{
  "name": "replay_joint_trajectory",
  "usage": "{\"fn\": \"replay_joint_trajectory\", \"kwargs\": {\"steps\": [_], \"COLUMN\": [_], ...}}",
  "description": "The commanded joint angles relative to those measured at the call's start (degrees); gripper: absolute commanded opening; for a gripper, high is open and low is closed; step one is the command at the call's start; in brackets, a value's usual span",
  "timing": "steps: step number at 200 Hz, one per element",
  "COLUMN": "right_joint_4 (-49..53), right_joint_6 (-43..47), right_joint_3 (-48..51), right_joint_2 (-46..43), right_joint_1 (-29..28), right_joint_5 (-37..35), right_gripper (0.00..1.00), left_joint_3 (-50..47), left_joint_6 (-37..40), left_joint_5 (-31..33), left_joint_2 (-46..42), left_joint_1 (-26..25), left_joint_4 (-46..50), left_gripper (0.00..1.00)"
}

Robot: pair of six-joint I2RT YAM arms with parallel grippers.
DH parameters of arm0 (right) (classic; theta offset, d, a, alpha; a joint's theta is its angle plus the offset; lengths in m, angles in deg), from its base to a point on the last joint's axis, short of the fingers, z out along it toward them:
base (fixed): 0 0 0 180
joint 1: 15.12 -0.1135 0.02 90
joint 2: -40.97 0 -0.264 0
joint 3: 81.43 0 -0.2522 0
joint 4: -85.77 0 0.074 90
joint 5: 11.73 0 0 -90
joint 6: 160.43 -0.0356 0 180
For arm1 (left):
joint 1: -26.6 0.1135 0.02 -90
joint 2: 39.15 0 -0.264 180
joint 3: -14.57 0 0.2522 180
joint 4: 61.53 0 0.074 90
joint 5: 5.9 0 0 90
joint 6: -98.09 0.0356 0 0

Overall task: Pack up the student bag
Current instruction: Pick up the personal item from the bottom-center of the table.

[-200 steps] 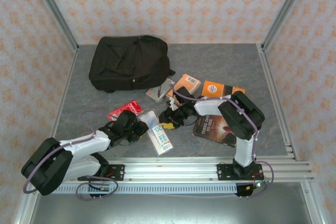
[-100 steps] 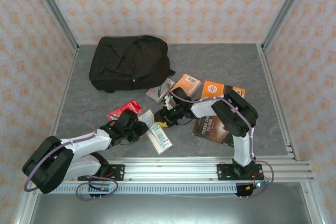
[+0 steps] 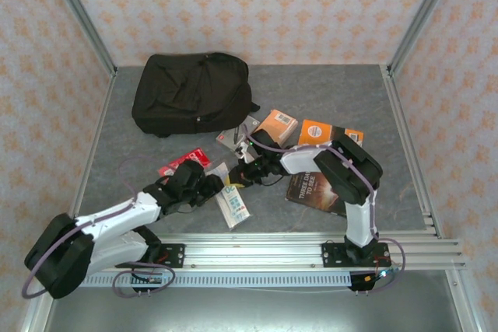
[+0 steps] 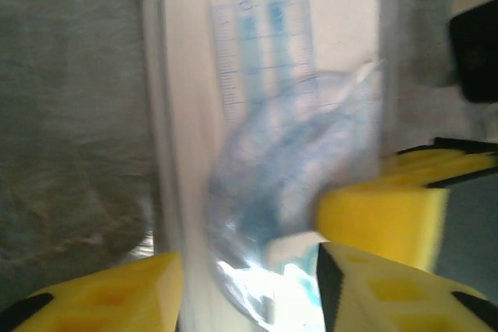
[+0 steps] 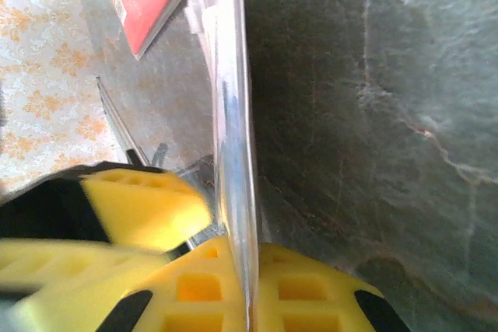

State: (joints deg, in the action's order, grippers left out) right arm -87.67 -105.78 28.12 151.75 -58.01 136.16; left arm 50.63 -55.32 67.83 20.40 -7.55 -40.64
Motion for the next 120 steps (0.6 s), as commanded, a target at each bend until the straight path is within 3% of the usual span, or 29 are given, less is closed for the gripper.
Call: {"fn": "replay_joint_trajectory", "kwargs": {"steps": [1,19,37,91,120], "right_joint_4": [2.9,1.7,-2.6,-12.1,-14.4], "right_joint_6": [2.0,1.3,-2.5,-15.1,-16.7], "right_joint_3": [2.4,5.0,8.0,11.4,8.5], "right_joint_2": [-6.8,-12.2,-17.2,-30.1,-30.9], "right_joint_1": [2.2,3.8,5.1,6.1,6.0], "right_joint_5": [-3.6,-6.4,-9.3,-22.5,-16.1], "right_gripper": [0.00,0.00,0.00,0.00,0.00], "left_joint_3": [8.1,12.8,14.7,13.9,16.5], "left_joint_6": [6.5,9.6,11.4,6.2,6.6], "left_joint_5": [4.3,7.2,6.4,-1.5,-5.8], "left_joint_2": [-5.4,-7.4,-8.0,-3.5,0.3], "left_joint_1": [-0.3,0.3,1.4,3.1,4.7], "left_joint_4": [10.2,17.5,17.6,1.5,-0.3], "left_gripper": [0.64,0.74,0.79,0.93,0.91]}}
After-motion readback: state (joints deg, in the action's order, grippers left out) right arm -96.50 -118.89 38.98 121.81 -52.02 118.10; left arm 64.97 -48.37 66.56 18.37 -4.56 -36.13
